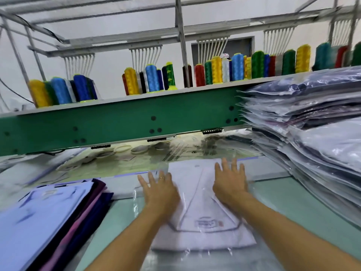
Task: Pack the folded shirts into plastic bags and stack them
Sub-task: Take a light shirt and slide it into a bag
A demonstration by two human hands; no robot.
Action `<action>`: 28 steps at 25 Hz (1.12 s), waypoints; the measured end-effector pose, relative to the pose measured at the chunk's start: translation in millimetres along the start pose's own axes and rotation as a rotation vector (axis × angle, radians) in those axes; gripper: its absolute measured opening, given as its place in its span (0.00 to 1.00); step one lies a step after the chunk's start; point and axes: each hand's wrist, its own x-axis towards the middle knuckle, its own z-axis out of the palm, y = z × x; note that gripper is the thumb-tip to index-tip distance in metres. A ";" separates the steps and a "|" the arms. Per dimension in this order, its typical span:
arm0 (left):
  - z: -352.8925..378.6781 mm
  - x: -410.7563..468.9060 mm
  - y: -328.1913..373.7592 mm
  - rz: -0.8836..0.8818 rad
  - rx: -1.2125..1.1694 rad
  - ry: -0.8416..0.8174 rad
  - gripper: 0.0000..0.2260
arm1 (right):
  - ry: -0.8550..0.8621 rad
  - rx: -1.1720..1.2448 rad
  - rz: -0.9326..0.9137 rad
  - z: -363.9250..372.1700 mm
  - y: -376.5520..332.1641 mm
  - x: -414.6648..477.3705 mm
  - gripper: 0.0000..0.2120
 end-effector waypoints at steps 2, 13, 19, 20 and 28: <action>-0.3 -30.4 12.2 0.018 -0.169 -0.049 0.26 | 0.000 0.149 -0.054 -5.7 -21.5 -28.2 0.30; 21.4 -121.2 -23.7 -0.169 -0.283 0.029 0.45 | -0.215 0.192 -0.112 16.6 14.6 -116.2 0.30; 12.1 -127.6 -54.1 -0.185 -0.539 0.057 0.34 | -0.027 0.079 0.072 10.0 38.2 -110.5 0.28; 10.6 -127.0 -61.0 -0.185 -0.669 0.025 0.29 | 0.034 0.048 0.095 6.5 38.1 -111.8 0.27; -11.1 -125.7 -72.7 -0.064 -1.663 -0.275 0.15 | 0.358 0.617 -0.605 -31.9 -28.4 -151.4 0.10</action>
